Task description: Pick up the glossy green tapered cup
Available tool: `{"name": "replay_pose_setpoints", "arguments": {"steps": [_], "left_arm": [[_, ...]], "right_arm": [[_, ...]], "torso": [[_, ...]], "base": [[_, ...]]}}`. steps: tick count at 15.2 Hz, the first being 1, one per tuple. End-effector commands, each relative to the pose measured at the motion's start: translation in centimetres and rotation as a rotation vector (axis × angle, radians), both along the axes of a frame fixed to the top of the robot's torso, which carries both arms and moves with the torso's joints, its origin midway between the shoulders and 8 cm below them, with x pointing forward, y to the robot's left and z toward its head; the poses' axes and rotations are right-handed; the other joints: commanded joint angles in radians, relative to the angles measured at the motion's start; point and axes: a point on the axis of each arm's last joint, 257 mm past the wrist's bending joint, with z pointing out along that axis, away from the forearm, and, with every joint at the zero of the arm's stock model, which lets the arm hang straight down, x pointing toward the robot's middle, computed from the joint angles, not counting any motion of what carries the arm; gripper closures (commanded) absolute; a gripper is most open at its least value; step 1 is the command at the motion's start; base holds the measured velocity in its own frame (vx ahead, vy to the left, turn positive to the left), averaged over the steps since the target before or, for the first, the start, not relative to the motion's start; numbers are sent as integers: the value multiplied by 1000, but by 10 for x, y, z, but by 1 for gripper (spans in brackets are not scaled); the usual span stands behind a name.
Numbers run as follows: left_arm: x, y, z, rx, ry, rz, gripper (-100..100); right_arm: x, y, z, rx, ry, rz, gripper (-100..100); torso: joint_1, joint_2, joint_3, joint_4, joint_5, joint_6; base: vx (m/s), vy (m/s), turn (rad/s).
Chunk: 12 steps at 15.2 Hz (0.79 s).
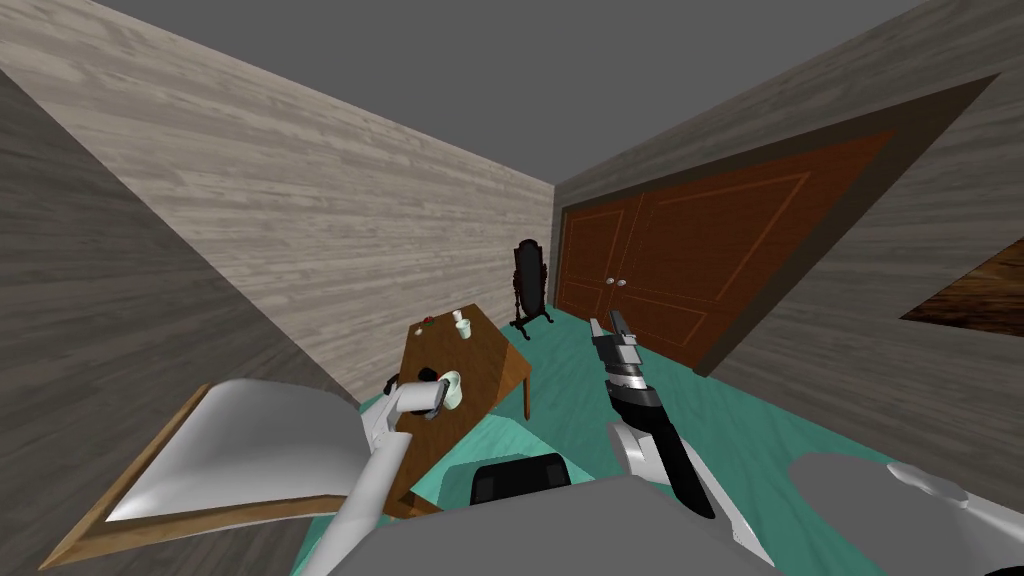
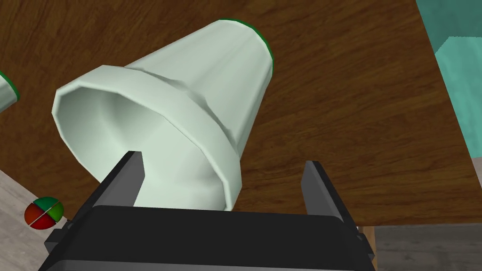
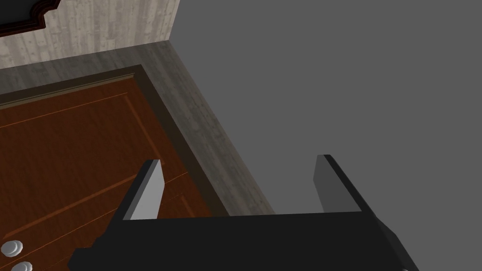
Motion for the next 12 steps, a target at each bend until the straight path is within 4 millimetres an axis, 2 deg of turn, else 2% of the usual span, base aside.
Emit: {"name": "replay_pose_setpoints", "arguments": {"steps": [1,2,3,7,10,12], "left_arm": [[1,0,-6,0,-3,1,-100],[0,0,-3,0,-1,1,-100],[0,0,-3,0,-3,1,100],[0,0,-4,-1,-2,2,100],[1,-1,11,0,-2,-2,100],[1,-1,10,0,-5,-3,100]], "right_arm": [[0,0,0,0,0,0,0],[0,0,0,0,0,0,0],[0,0,0,0,0,0,0],[0,0,0,0,0,0,0],[0,0,0,0,0,0,0],[0,0,0,0,0,0,0]], "torso": [[0,0,0,0,0,0],[0,0,0,0,0,0],[0,0,0,0,0,0],[-1,1,1,0,-1,0],[-2,3,2,1,-1,0],[-3,4,3,2,-2,0]], "base": [[28,13,-11],[16,7,-5],[6,3,0],[0,0,3],[-20,-12,14],[-22,-12,9]]}}
